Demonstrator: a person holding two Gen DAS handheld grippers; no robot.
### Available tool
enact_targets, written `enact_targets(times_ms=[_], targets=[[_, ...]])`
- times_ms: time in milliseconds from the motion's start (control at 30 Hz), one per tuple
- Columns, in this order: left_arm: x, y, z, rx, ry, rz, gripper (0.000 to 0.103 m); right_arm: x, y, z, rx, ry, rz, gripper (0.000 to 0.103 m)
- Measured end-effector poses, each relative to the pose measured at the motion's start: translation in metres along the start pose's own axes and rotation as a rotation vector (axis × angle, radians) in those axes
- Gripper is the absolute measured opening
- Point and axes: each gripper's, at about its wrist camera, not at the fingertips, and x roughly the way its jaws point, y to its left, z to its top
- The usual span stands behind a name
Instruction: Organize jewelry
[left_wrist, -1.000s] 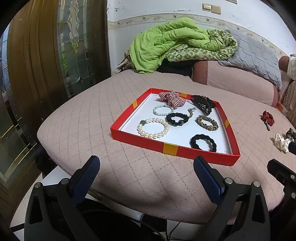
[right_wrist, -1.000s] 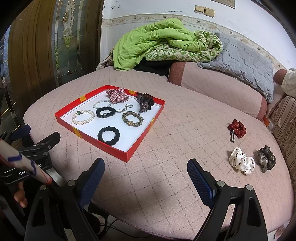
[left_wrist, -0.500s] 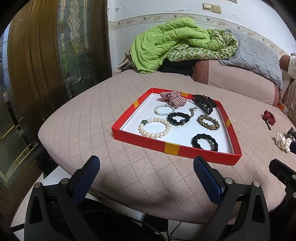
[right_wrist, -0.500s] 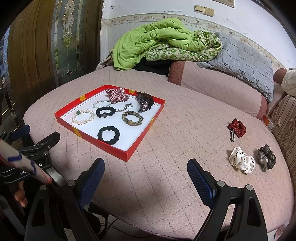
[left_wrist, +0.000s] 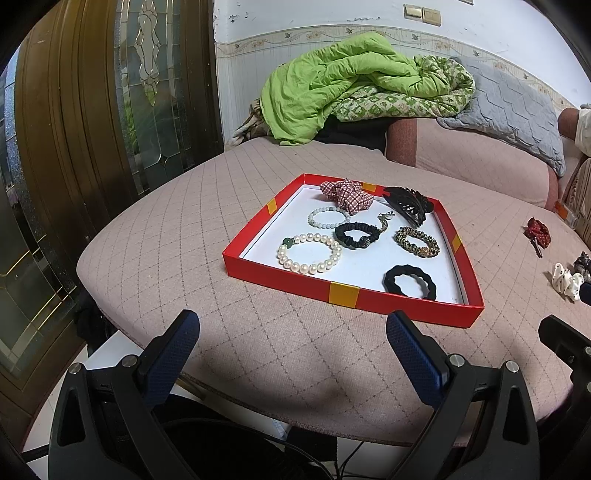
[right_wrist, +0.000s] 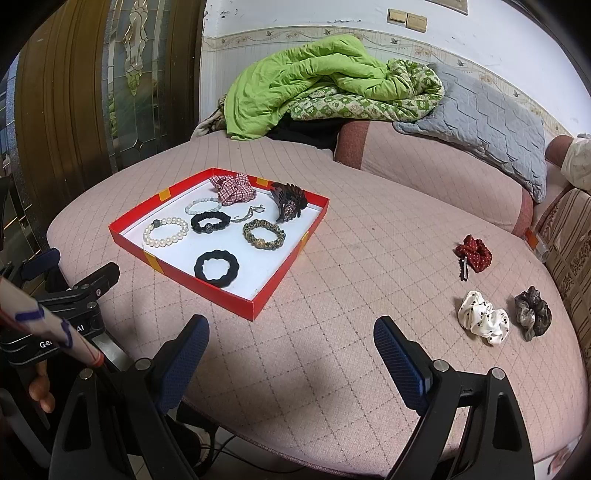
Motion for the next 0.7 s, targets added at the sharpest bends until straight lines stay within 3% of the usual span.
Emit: enact_targets(times_ms=[700], targets=[[0.0012,0.0001,-0.0007,0.005,0.002,0.003,0.101,0.0007,-0.0008,-0.0024,0.004,0.003,0.004,0.093]])
